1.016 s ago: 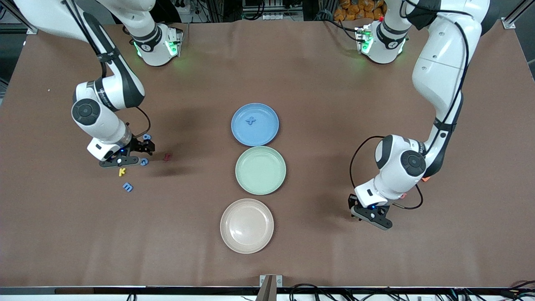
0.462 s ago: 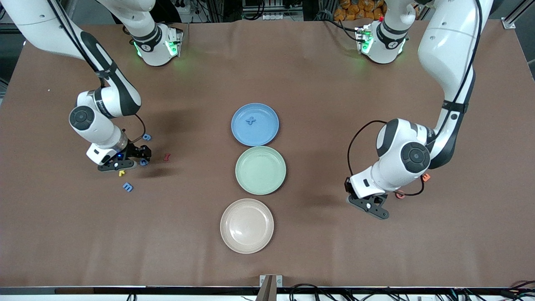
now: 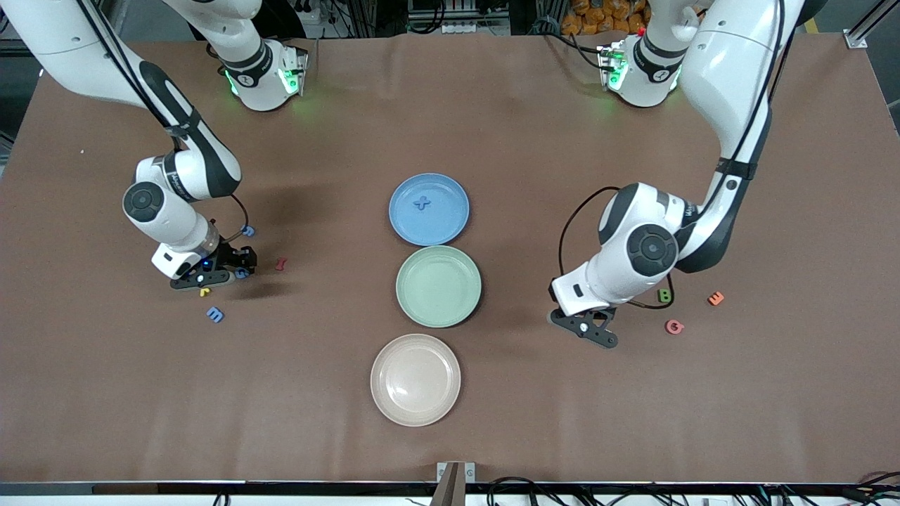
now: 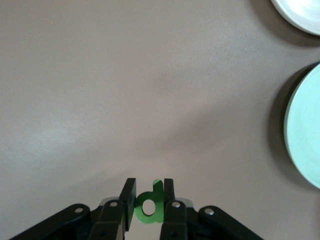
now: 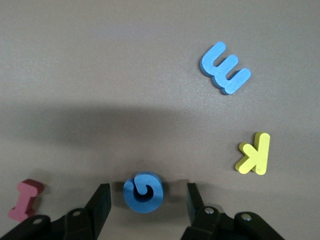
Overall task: Sort letters by color into matching plates
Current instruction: 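Carry the d to the green plate while the right gripper grasps the G, then release the d on the green plate while the right gripper carries the G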
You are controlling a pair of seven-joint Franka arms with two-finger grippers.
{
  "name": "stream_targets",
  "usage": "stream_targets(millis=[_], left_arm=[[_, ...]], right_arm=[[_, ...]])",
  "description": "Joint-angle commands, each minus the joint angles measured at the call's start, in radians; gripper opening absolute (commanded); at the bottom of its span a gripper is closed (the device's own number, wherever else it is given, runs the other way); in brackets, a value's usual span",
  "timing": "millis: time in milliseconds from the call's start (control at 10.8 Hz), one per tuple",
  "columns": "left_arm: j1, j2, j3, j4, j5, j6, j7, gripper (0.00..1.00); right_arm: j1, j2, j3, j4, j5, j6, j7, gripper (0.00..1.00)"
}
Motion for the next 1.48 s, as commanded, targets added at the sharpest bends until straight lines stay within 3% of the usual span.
stream_targets(millis=[0,92,185,277,369,462,646,923,1200,1385], left_arm=[[-0.042,0.016,0.002,0.065,0.015,0.000,-0.208,0.00],[-0.065,0.020,0.001,0.085,0.012,0.006,-0.274,0.00],[-0.079,0.018,0.000,0.094,0.011,0.032,-0.328,0.00],[-0.102,0.018,-0.002,0.102,0.011,0.070,-0.397,0.00],[-0.124,0.018,0.000,0.107,0.012,0.123,-0.458,0.00],[-0.145,0.020,0.001,0.108,0.012,0.177,-0.516,0.00],[-0.179,0.027,0.001,0.107,0.015,0.307,-0.691,0.00],[-0.259,0.052,0.030,0.107,0.037,0.398,-0.846,0.00],[-0.407,0.069,0.165,0.104,0.048,0.402,-0.922,0.00],[-0.478,0.086,0.230,0.102,0.049,0.402,-0.971,0.00]], right_arm=[[0.013,0.014,-0.013,0.004,-0.008,0.015,0.004,0.62],[0.019,0.021,-0.013,0.005,-0.008,0.018,0.004,0.59],[0.021,0.023,-0.013,0.005,-0.008,0.028,0.004,0.50],[0.022,0.023,-0.013,0.005,-0.008,0.029,0.004,0.27],[0.027,0.021,-0.015,0.007,-0.008,0.027,0.004,0.10],[0.036,0.014,-0.015,0.008,-0.008,0.022,0.006,0.00],[0.066,-0.056,-0.015,0.013,-0.008,-0.060,0.053,0.00],[0.141,-0.144,-0.007,0.042,0.021,-0.192,0.162,0.00],[0.210,-0.161,0.043,0.063,0.110,-0.229,0.300,0.00],[0.295,-0.143,0.077,0.064,0.121,-0.228,0.485,0.00]])
